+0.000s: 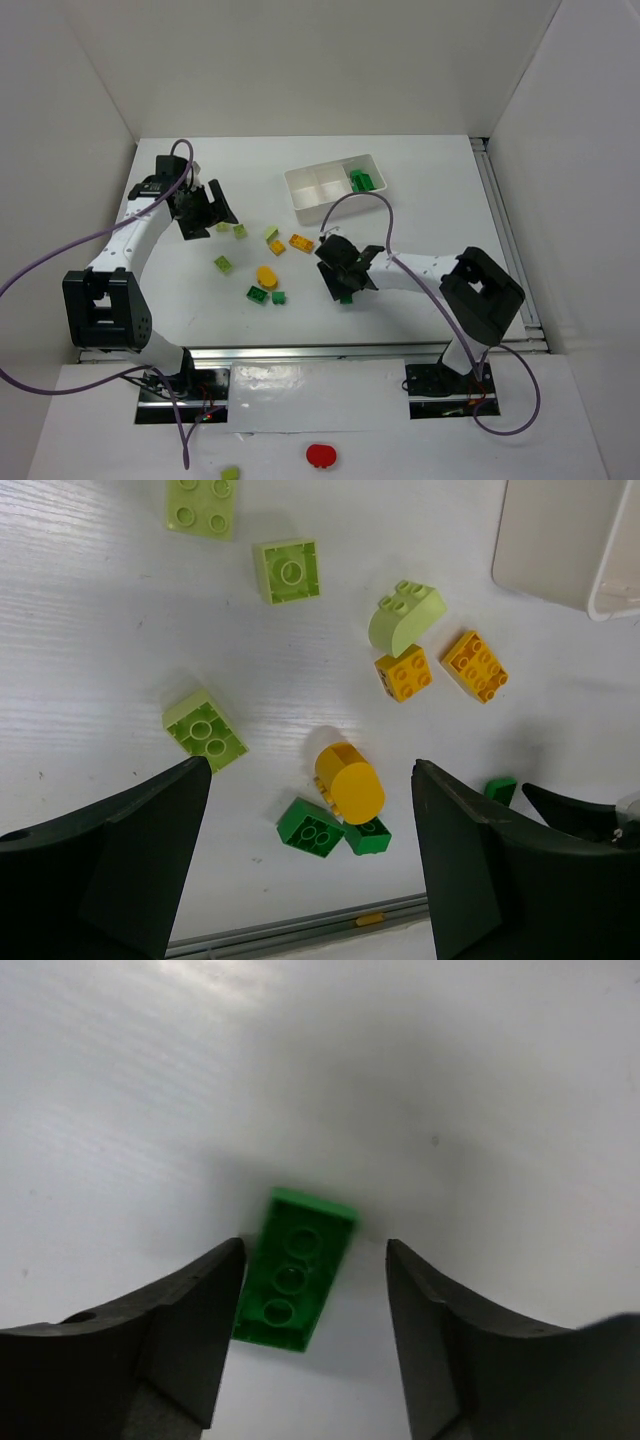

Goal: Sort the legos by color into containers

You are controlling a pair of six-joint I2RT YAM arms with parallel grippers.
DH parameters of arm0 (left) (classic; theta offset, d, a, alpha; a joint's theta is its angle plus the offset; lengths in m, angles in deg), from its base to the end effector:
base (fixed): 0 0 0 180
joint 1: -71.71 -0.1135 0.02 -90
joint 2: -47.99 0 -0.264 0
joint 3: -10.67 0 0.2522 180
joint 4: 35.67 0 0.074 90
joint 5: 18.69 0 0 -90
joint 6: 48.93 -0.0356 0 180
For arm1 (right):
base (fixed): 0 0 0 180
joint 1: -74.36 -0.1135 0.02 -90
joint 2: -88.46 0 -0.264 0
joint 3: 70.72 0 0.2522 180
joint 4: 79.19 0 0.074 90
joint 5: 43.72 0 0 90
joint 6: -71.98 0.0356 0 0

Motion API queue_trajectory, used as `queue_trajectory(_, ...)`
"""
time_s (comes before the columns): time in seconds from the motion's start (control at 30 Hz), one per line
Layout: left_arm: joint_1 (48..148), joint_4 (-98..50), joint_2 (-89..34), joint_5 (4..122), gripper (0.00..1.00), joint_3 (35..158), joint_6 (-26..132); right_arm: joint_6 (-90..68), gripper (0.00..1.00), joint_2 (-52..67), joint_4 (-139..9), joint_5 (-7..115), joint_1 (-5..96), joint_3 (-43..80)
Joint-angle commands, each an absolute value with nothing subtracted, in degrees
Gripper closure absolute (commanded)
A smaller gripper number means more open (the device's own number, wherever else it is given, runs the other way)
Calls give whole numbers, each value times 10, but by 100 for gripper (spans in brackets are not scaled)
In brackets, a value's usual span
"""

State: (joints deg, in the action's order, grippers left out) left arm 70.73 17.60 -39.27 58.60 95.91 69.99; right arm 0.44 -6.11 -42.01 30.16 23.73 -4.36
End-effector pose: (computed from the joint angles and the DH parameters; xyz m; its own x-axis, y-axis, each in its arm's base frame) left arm 0.3214 -0.0023 0.2789 -0.7719 -0.4850 -0.4110 -0.3024 0.8488 -0.4337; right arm 0.2032 0.2321 0.1591 -0.7590 -0.4454 -0.4749 -0.4523 0.8854 -0.1076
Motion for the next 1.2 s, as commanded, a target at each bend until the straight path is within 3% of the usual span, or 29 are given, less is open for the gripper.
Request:
queue_trajectory(0.0,709,169,-380,587,9,970,708,-23,36,-66,-454,295,259,-38)
queue_trajectory(0.07,709,169,-380,587,9,976,708,-23,45,-66,-459,311,265,-43)
queue_trajectory(0.23,709,169,-385,587,9,976,708,-11,83,-53,-445,310,265,-33)
queue_trajectory(0.4,709,169,-385,587,9,976,708,-5,83,-16,-407,250,272,28)
queue_trajectory(0.6,709,169,-380,568,11,976,694,-38,82,-18,-413,190,358,145)
queue_trajectory(0.77,722,174,-352,549,11,981,669,-51,80,-116,-444,185,452,279)
queue_trajectory(1.1,733,203,-324,577,11,963,648,-82,79,-333,-469,217,522,522)
queue_trajectory(1.17,733,209,-324,572,11,963,653,-82,66,-363,-447,217,522,574)
